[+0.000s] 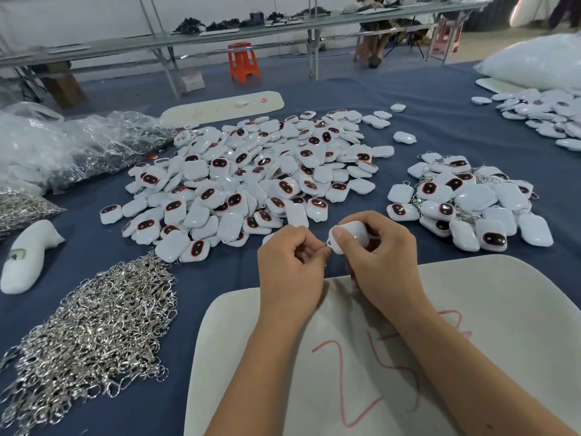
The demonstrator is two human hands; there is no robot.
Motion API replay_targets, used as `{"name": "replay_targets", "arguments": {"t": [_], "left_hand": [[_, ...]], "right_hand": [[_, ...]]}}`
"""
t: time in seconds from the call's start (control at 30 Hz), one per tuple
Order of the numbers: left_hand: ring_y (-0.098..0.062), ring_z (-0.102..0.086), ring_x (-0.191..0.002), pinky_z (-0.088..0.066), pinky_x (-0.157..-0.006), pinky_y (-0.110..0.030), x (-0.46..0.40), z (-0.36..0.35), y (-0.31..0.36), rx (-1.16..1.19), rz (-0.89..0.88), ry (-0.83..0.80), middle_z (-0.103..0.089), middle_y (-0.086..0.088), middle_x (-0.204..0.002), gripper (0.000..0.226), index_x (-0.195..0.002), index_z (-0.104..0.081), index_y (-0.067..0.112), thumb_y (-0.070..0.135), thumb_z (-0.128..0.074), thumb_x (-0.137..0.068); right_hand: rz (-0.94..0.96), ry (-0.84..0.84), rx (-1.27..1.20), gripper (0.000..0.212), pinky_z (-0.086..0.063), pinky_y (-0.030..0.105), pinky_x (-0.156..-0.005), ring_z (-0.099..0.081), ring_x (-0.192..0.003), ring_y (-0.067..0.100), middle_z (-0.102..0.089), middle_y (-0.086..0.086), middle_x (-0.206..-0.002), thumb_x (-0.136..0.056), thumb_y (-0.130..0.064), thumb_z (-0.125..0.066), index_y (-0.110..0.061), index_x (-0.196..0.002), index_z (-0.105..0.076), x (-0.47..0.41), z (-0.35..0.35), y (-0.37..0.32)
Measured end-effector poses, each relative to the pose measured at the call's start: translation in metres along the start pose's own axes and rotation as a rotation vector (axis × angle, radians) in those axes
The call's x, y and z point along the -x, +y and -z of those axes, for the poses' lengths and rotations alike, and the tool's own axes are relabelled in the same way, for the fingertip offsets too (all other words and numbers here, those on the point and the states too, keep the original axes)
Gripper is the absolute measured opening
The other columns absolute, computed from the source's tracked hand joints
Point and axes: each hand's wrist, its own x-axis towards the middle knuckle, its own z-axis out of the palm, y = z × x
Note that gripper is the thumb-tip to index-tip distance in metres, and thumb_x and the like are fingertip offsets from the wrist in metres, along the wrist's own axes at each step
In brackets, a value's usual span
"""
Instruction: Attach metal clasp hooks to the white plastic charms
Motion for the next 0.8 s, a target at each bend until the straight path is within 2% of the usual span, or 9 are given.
{"name": "replay_targets", "arguments": {"t": [0.07,0.17,0.3,0.47,0.57,0.63,0.7,0.8], "left_hand": [[-0.005,-0.051,-0.057,-0.041,-0.057,-0.014,0.0013,-0.0021,0.0007,0.023,0.0,0.017,-0.062,0.005,-0.068,0.027,-0.065,-0.064,0.019,0.0,-0.08,-0.075],[-0.008,-0.05,-0.059,-0.042,-0.058,-0.022,0.002,-0.001,0.0009,0.04,-0.05,0.026,-0.058,0.005,-0.068,0.026,-0.067,-0.062,0.017,-0.002,-0.077,-0.076],[-0.011,-0.048,-0.061,-0.04,-0.059,-0.025,0.0009,0.0009,0.0019,0.07,-0.087,-0.001,-0.059,0.005,-0.071,0.021,-0.07,-0.064,0.014,-0.001,-0.076,-0.079],[-0.001,-0.056,-0.058,-0.041,-0.059,-0.011,0.0011,-0.0012,0.0015,-0.041,0.111,-0.125,-0.071,0.012,-0.07,0.022,-0.072,-0.076,0.022,0.002,-0.078,-0.081],[-0.003,-0.058,-0.058,-0.042,-0.057,-0.012,0.0007,-0.0012,0.0034,-0.036,0.13,-0.057,-0.07,0.009,-0.069,0.014,-0.074,-0.075,0.023,0.013,-0.081,-0.082],[-0.007,-0.059,-0.06,-0.043,-0.058,-0.014,-0.0009,0.0012,0.0032,0.009,0.124,-0.018,-0.069,0.007,-0.067,0.012,-0.074,-0.074,0.021,0.018,-0.083,-0.083],[-0.005,-0.057,-0.059,-0.043,-0.059,-0.014,-0.0018,0.0027,0.0028,0.032,0.131,-0.014,-0.067,0.008,-0.065,0.014,-0.073,-0.074,0.021,0.017,-0.083,-0.083],[-0.004,-0.058,-0.061,-0.045,-0.062,-0.015,-0.0017,0.0024,0.0041,0.009,0.135,-0.011,-0.069,0.009,-0.067,0.014,-0.074,-0.076,0.021,0.013,-0.082,-0.083]], "right_hand": [[-0.06,-0.004,-0.022,0.008,-0.056,0.037,-0.056,-0.064,-0.058,0.02,-0.069,-0.006,-0.072,-0.092,-0.024,-0.077,-0.021,-0.086,-0.072,0.0,-0.0008,0.0011],[-0.137,-0.024,-0.097,0.01,-0.049,0.031,-0.044,-0.061,-0.047,0.018,-0.068,-0.001,-0.07,-0.093,-0.024,-0.076,-0.02,-0.085,-0.073,-0.0007,-0.0017,0.0028],[-0.235,-0.047,-0.18,0.011,-0.045,0.026,-0.041,-0.057,-0.046,0.016,-0.067,0.001,-0.065,-0.093,-0.027,-0.076,-0.021,-0.084,-0.073,-0.0042,-0.0007,0.0062],[-0.162,-0.026,-0.182,0.01,-0.048,0.026,-0.046,-0.058,-0.053,0.015,-0.068,-0.001,-0.071,-0.092,-0.021,-0.077,-0.026,-0.086,-0.071,-0.0039,0.0007,0.007],[-0.039,-0.051,-0.1,0.012,-0.052,0.024,-0.06,-0.062,-0.066,0.012,-0.07,-0.008,-0.079,-0.092,-0.018,-0.078,-0.029,-0.089,-0.072,-0.0033,-0.0002,0.0042],[-0.002,-0.082,-0.08,0.013,-0.054,0.029,-0.069,-0.064,-0.076,0.017,-0.071,-0.006,-0.084,-0.093,-0.017,-0.077,-0.028,-0.09,-0.072,-0.0021,-0.0027,0.0023],[0.018,-0.107,-0.076,0.012,-0.052,0.031,-0.07,-0.062,-0.077,0.017,-0.07,-0.006,-0.085,-0.095,-0.015,-0.074,-0.026,-0.093,-0.072,-0.0006,-0.0044,0.0006],[0.004,-0.132,-0.125,0.014,-0.047,0.025,-0.068,-0.058,-0.072,0.009,-0.068,-0.01,-0.082,-0.101,-0.012,-0.066,-0.023,-0.098,-0.073,0.0002,-0.0028,0.0003]]}}
